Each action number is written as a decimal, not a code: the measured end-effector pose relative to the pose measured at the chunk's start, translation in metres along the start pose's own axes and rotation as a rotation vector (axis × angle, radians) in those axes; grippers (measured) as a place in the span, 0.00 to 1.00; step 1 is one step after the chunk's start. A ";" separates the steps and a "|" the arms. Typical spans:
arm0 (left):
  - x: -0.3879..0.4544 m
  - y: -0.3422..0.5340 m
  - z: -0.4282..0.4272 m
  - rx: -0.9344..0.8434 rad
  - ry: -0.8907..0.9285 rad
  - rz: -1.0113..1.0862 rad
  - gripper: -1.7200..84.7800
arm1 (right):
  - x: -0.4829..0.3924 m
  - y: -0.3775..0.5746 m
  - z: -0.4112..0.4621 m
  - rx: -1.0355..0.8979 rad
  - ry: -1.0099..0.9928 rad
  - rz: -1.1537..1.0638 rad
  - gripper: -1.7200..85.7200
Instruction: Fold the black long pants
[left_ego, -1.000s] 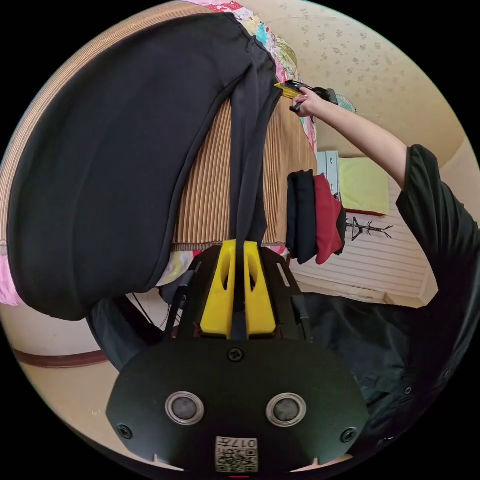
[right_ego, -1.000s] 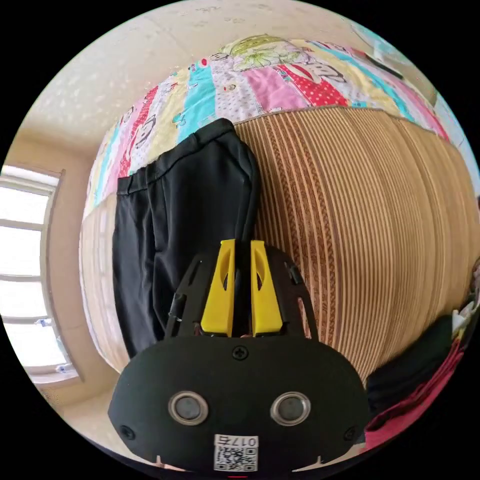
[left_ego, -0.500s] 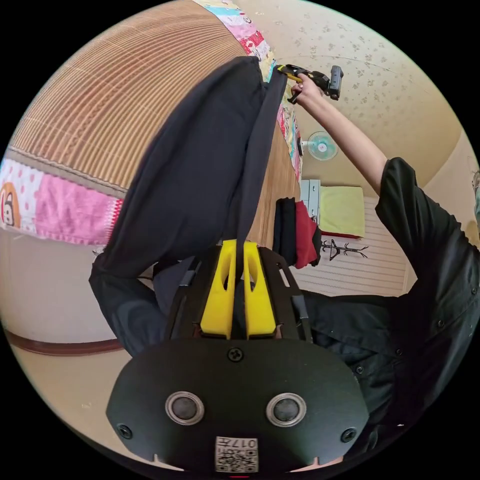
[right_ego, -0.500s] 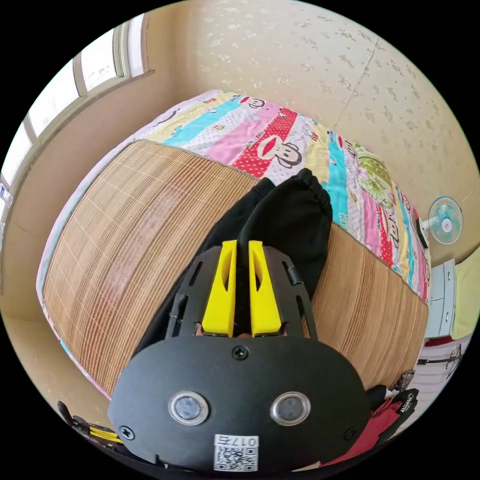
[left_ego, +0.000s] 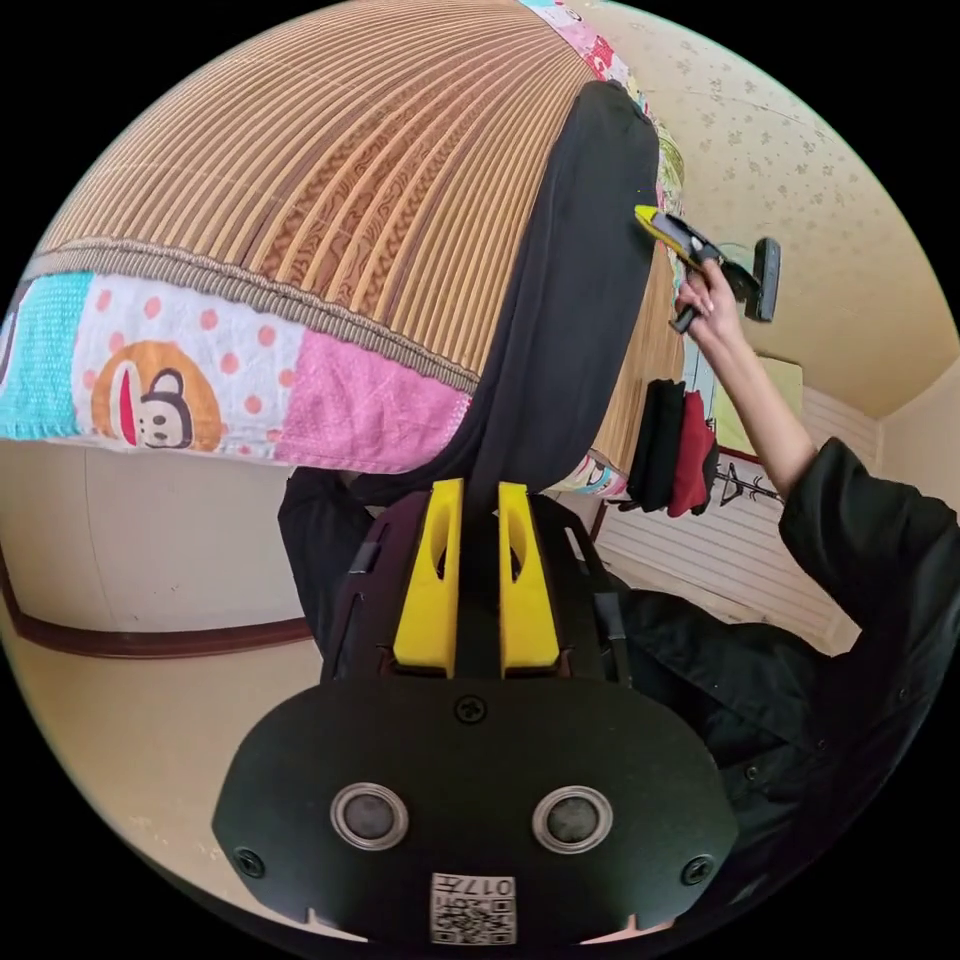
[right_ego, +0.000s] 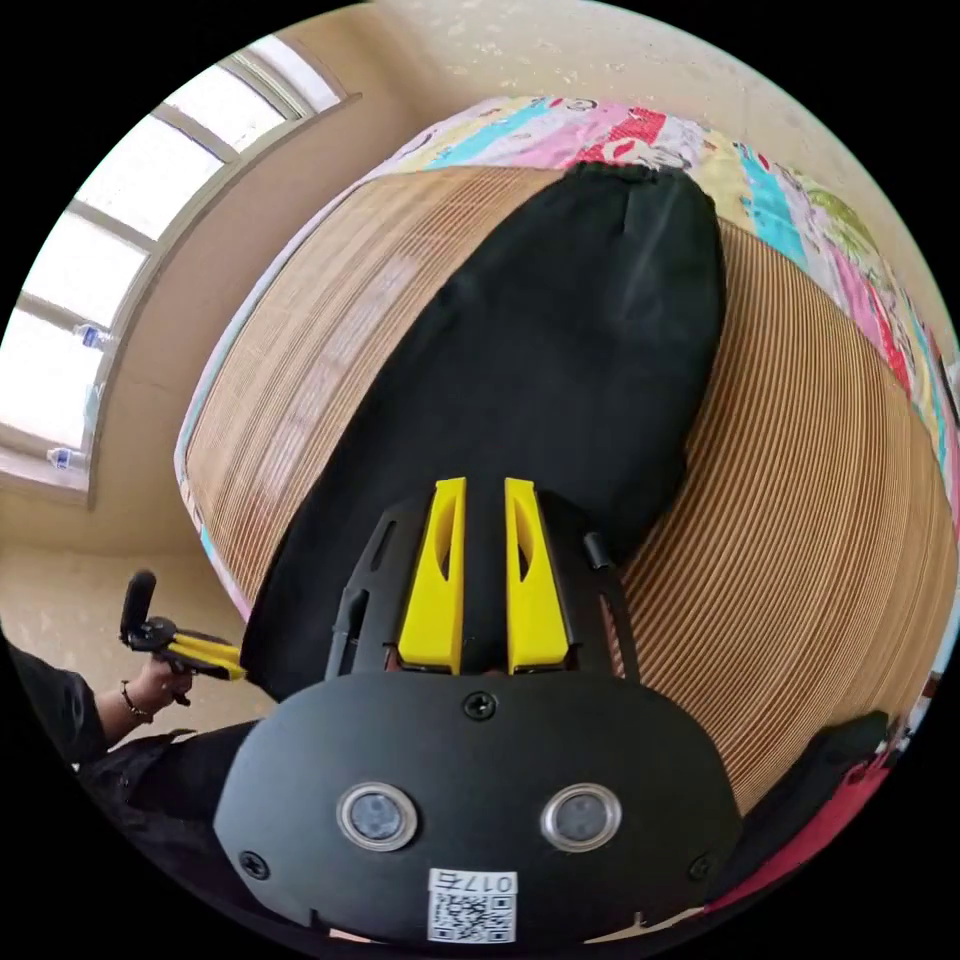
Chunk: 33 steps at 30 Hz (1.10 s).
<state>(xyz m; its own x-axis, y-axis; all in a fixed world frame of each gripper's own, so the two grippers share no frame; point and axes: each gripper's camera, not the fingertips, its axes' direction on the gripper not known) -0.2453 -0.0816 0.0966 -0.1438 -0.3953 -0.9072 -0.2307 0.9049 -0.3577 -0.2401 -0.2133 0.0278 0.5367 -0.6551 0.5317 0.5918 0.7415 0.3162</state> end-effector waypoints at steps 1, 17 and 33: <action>0.006 -0.001 -0.009 0.028 0.011 0.013 0.09 | 0.007 0.038 0.000 -0.011 -0.041 0.052 0.10; 0.140 -0.154 0.026 -0.095 -0.103 0.276 0.12 | 0.040 0.149 -0.002 -0.034 -0.314 0.198 0.12; 0.157 -0.048 0.079 -0.138 -0.113 0.155 0.11 | 0.018 0.210 -0.030 0.038 -0.317 0.321 0.10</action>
<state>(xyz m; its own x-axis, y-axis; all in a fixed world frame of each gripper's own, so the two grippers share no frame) -0.1809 -0.1749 -0.0455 -0.0805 -0.2263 -0.9707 -0.3449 0.9200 -0.1859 -0.0883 -0.0730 0.0804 0.4755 -0.3191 0.8198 0.3996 0.9086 0.1218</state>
